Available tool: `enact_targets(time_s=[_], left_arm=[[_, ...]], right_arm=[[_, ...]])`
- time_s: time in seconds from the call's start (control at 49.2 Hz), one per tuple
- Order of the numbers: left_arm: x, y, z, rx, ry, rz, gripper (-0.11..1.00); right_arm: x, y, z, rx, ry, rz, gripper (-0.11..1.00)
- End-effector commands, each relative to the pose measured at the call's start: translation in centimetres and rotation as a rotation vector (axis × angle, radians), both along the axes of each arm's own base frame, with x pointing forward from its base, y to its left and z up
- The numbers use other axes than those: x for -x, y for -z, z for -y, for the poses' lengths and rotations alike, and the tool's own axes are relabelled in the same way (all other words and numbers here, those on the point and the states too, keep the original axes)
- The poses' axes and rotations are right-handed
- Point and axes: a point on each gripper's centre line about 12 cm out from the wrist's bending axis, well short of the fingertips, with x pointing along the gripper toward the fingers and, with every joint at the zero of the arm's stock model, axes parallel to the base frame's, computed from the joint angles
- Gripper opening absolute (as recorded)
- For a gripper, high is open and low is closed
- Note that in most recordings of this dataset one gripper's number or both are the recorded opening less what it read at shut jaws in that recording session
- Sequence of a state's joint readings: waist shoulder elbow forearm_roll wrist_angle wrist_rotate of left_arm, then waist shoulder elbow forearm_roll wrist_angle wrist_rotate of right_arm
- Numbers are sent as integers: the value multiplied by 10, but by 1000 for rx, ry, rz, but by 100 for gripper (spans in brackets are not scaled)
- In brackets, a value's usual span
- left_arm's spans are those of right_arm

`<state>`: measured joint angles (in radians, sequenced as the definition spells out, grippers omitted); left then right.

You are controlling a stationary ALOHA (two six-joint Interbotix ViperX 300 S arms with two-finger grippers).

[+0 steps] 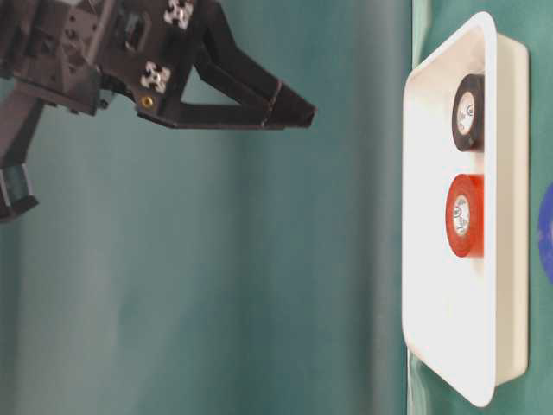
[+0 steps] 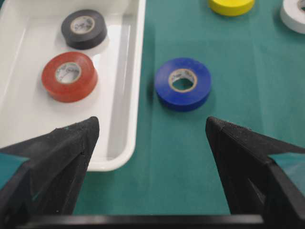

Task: Pick up the tape from a random location and place it into the white case.

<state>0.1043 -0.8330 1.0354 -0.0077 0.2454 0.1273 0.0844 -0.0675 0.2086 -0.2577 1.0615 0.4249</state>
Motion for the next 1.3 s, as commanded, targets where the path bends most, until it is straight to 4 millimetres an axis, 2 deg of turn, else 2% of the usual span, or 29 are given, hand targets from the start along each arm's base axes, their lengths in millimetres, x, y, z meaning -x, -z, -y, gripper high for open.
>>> enact_targets(time_s=[0.0, 0.325, 0.528, 1.036, 1.28], left_arm=[[-2, -8, 0, 1, 1, 22, 99], [-2, -7, 0, 3, 0, 17, 99], [-2, -7, 0, 3, 0, 16, 99], [-2, -6, 0, 3, -2, 11, 99], [-1, -7, 0, 1, 1, 14, 99]], right_arm=[[0, -17, -11, -5, -26, 51, 83], [-2, -18, -13, -3, -38, 72, 83], [6, -18, -12, -5, -42, 82, 83], [51, -32, -10, -30, -89, 280, 83], [82, -38, -7, -48, -93, 399, 83]])
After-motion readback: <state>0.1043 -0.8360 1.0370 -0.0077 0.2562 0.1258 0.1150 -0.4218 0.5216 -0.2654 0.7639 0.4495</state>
